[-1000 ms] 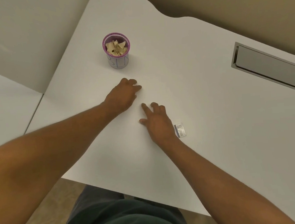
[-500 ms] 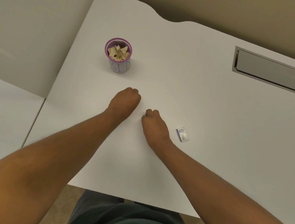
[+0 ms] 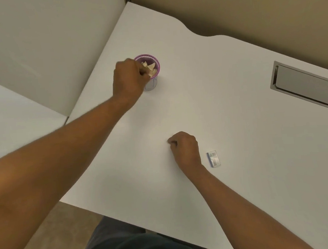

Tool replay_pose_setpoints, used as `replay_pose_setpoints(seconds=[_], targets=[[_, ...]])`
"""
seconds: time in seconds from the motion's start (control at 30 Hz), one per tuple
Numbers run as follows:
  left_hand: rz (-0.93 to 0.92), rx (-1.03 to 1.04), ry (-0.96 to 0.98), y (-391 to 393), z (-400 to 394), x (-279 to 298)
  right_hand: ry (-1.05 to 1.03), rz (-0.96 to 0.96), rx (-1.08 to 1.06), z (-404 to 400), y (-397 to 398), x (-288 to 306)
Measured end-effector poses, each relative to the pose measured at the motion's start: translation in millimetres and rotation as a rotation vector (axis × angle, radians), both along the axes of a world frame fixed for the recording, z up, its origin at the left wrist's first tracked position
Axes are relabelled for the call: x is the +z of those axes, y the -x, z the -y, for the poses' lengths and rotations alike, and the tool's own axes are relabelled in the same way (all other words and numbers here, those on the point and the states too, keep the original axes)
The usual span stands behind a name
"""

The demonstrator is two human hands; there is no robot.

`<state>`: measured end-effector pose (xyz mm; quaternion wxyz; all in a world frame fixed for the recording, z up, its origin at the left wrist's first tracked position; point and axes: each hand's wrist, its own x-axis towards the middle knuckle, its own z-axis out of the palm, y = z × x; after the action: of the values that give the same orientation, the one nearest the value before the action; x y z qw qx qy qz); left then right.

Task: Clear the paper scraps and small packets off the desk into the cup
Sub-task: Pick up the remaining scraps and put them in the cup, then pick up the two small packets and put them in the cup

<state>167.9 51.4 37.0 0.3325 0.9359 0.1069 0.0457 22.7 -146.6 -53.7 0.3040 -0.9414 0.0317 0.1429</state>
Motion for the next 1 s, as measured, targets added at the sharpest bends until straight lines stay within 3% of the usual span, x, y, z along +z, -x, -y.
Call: replay_pose_setpoints(seconds=[0.13,0.27,0.5,0.63,0.8,1.0], targets=[[-0.080,-0.056,-0.063,-27.8,-13.5,10.8,-0.127,-0.034,-0.087,0.1,0.9,5.3],[-0.008,-0.181,-0.117,-27.4,-24.9,8.2,-0.322,-0.076,-0.307,1.2,-9.1,18.8],[0.076,-0.010,0.187,-11.6,-34.8,-5.5,-0.502,0.192,-0.325,-26.3,-109.2,83.1],[0.083,0.051,0.323,-11.0,-36.4,-5.9,-0.458,0.340,-0.210,-50.9,-172.4,108.9],[0.087,0.097,0.308,31.7,-21.3,-19.7,-0.247,0.407,0.047,-77.9,-219.1,104.3],[-0.143,-0.187,0.076,124.2,0.6,-73.5,0.043,0.322,0.416,-88.5,-229.8,76.1]])
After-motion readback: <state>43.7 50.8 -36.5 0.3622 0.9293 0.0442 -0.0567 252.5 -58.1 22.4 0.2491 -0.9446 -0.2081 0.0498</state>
